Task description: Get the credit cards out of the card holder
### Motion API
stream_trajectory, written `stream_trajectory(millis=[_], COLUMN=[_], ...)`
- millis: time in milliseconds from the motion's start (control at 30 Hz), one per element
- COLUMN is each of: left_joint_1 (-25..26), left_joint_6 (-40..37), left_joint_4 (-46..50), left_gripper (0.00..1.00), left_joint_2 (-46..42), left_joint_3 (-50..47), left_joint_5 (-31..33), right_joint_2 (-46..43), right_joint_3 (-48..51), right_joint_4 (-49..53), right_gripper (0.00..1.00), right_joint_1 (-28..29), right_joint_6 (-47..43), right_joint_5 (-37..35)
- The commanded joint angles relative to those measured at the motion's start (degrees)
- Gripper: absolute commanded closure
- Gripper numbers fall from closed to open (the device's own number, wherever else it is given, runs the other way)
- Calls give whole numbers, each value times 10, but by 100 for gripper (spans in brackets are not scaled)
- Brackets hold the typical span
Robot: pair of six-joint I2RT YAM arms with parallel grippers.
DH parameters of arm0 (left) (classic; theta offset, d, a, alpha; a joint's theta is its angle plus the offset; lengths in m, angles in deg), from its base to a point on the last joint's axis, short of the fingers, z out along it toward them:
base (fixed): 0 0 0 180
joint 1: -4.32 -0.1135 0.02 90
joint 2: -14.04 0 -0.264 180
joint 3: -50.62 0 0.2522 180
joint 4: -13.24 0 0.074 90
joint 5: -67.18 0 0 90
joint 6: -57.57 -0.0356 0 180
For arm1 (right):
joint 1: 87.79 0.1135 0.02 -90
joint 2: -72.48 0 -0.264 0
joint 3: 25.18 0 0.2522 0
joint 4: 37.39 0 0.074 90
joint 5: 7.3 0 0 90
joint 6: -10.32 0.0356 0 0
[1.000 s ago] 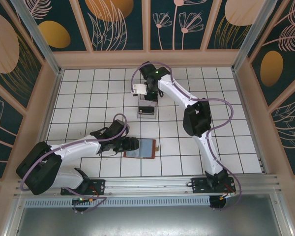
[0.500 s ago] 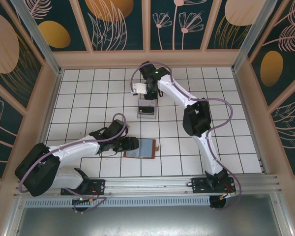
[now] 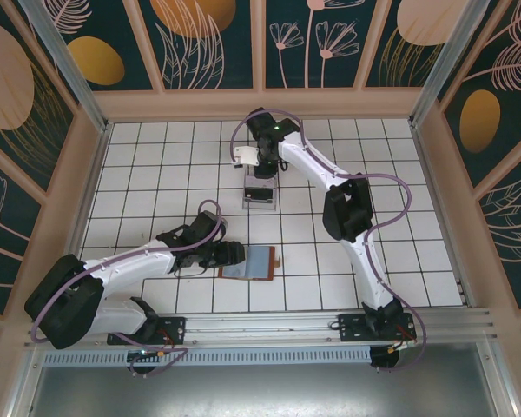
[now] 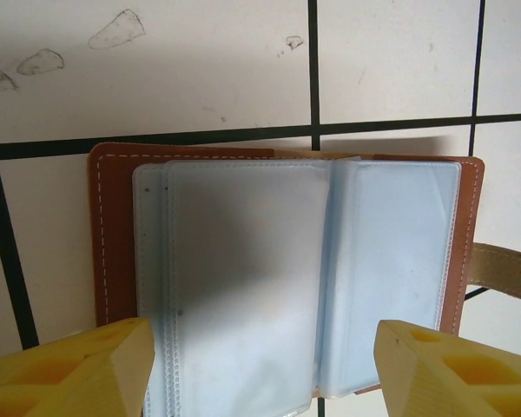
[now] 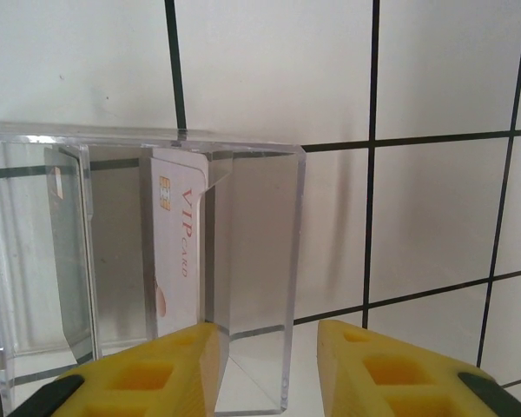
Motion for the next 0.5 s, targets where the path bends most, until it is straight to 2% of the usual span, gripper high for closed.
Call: stream_trajectory(millis=[0, 467], left_joint_1=[1, 1], left_joint_6=[8, 8], left_joint_4=[14, 14], left_gripper=[31, 31], left_joint_2=[-4, -2], left_joint_3=[-4, -4], left_joint_5=[7, 7], right_joint_2=[10, 30], right_joint_3=[-2, 2], right_joint_4=[12, 0], right_gripper=[63, 62], right_joint_1=[2, -1], right_joint_6=[-1, 4], right_joint_5=[12, 4])
